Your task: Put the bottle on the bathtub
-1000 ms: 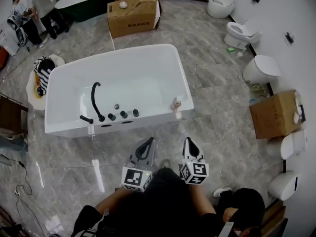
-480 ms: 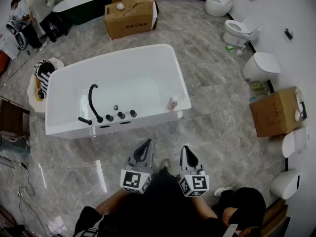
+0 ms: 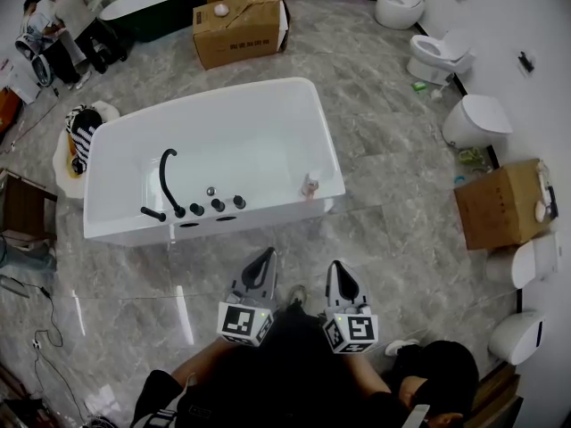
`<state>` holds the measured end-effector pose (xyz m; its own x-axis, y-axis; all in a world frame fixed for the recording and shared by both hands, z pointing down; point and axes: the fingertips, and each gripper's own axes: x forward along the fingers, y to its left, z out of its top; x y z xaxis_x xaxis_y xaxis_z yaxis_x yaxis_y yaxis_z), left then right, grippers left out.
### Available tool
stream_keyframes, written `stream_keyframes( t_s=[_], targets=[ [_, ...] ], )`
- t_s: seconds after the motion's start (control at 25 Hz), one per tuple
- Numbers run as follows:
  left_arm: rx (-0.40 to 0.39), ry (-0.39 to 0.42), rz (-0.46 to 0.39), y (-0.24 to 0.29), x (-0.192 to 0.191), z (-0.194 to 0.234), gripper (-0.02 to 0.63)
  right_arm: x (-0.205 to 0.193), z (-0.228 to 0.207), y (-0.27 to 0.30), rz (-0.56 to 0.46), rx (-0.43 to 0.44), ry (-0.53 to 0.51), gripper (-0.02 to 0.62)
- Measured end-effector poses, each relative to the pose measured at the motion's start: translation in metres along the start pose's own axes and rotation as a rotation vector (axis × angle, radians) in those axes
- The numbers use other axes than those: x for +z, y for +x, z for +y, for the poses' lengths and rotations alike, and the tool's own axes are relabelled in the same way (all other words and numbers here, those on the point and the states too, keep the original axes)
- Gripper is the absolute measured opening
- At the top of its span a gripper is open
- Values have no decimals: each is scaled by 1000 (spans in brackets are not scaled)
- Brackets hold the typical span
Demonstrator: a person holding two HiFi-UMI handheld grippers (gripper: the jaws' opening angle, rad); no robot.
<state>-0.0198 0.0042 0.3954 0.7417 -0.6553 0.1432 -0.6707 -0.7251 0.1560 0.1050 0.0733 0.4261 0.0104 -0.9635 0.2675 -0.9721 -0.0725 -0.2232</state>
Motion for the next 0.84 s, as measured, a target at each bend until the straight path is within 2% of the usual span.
stream_keyframes(
  t_s=[0.84],
  targets=[
    [15, 6, 7, 4, -1, -19, 17, 2, -10, -10, 1, 33, -8, 9]
  ],
)
